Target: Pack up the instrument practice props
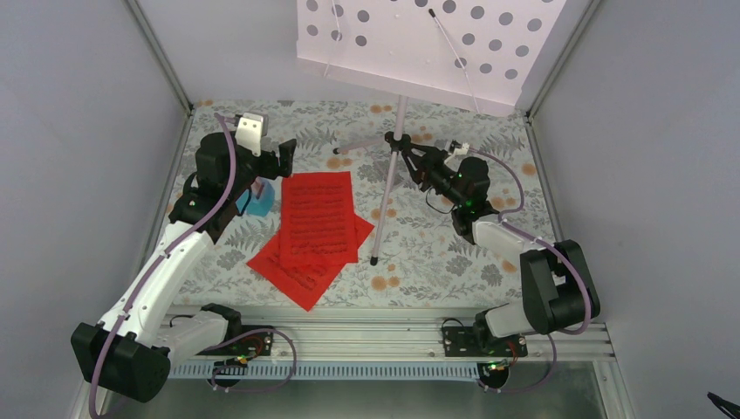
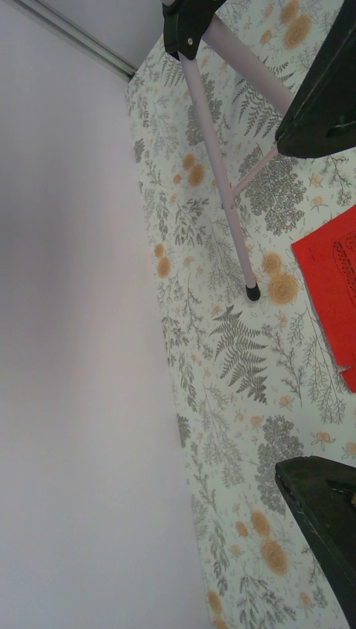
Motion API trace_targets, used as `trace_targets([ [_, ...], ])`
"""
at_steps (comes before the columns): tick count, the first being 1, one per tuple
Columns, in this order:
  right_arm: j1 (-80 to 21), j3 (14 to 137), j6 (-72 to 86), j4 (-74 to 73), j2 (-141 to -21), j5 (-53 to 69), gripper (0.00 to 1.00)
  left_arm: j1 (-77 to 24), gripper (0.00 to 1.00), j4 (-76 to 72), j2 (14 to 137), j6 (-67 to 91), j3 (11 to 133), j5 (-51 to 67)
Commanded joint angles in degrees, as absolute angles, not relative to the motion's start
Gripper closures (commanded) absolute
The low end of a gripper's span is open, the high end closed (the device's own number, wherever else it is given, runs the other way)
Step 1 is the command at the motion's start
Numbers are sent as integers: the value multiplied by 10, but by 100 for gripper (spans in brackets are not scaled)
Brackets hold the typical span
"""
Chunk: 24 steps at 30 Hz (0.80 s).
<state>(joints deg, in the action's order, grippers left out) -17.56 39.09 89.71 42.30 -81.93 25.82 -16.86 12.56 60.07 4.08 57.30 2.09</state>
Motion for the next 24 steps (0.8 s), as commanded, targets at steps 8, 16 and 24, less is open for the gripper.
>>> trace_targets([
  [8, -173, 384, 891, 427, -804, 238, 75, -167, 0, 124, 602, 45, 583, 26],
  [16, -172, 381, 877, 411, -791, 221, 96, -168, 0, 125, 602, 46, 583, 26],
  [24, -169, 368, 873, 412, -781, 222, 79, -168, 0, 124, 601, 46, 582, 25],
])
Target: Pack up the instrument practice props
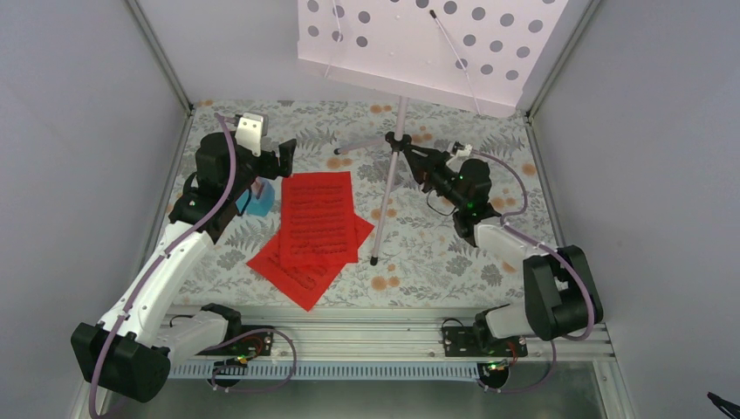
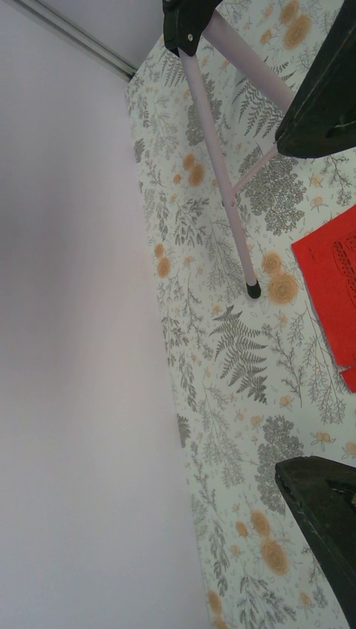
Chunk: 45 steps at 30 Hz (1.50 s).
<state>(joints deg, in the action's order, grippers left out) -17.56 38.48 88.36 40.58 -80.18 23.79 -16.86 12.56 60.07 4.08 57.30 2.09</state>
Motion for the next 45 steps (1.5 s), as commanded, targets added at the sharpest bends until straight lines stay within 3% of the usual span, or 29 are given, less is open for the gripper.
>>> trace_targets([
  [1, -166, 361, 872, 415, -777, 223, 73, -168, 0, 123, 602, 46, 581, 25],
  [6, -144, 313, 821, 437, -739, 250, 50, -168, 0, 114, 600, 47, 574, 30],
  [16, -85, 289, 518, 272, -519, 177, 24, -251, 0, 91, 595, 24, 557, 23],
  [21, -40, 311, 432, 296, -523, 263, 24, -316, 2, 77, 614, 70, 552, 40],
  [30, -22, 389, 425, 529, -706, 489, 34, -376, 16, -69, 664, 203, 483, 127],
  [38, -50, 469, 355, 550, -783, 491, 41, -419, 24, -110, 763, 206, 508, 141],
  [45, -83, 527, 312, 541, -832, 496, 44, -422, 36, -44, 846, 220, 563, 95],
])
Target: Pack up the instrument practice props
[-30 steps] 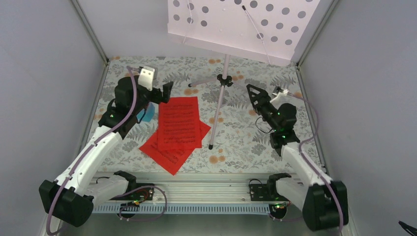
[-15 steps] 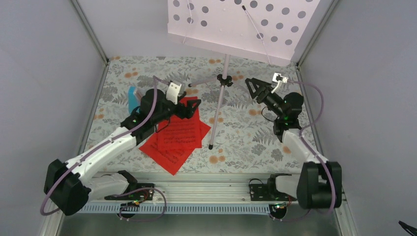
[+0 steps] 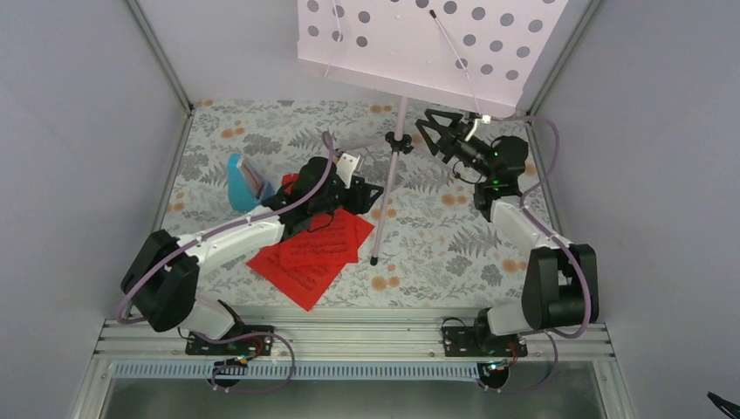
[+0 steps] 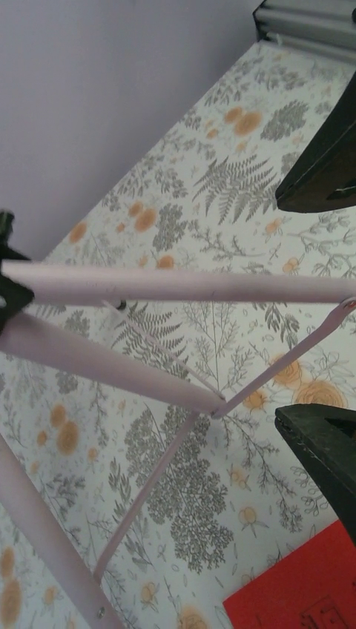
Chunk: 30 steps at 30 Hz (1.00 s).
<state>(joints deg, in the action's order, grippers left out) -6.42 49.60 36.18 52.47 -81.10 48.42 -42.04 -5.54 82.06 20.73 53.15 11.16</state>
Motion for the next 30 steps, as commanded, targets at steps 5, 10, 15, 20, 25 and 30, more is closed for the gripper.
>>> trace_targets([
  [5, -100, 561, 290, 532, -870, 498, 46, -421, 36, -73, 867, 228, 566, 115],
  [10, -109, 594, 288, 532, -905, 509, 50, -421, 38, -91, 891, 229, 580, 134],
  [15, -119, 619, 280, 527, -927, 517, 53, -419, 39, -94, 918, 227, 602, 141],
  [20, -125, 635, 271, 521, -940, 525, 56, -410, 39, -100, 948, 239, 618, 161],
  [25, -130, 662, 247, 489, -948, 523, 60, -407, 49, -123, 970, 246, 625, 198],
  [30, -136, 671, 221, 464, -947, 516, 72, -408, 68, -134, 988, 246, 630, 215],
])
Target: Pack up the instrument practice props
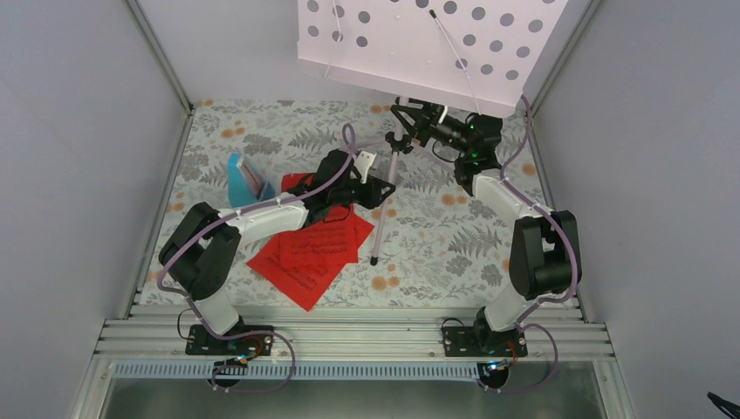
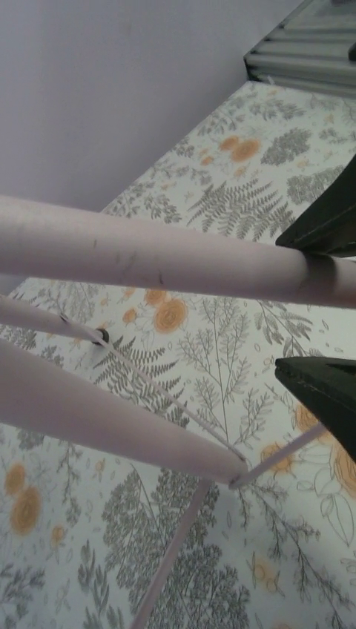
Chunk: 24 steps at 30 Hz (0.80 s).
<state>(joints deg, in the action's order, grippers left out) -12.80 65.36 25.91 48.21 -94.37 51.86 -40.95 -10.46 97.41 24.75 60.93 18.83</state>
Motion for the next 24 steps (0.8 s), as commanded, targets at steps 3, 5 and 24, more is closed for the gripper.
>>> trace_targets([
  [3, -139, 672, 220, 461, -940, 519, 85, -408, 82, -135, 993, 244, 632, 215],
  [5, -140, 671, 217, 458, -933, 520, 91, -408, 90, -138, 994, 243, 632, 215],
  [24, -170, 642, 151, 352, -818, 476, 96, -409, 98, -220, 913, 232, 628, 201],
])
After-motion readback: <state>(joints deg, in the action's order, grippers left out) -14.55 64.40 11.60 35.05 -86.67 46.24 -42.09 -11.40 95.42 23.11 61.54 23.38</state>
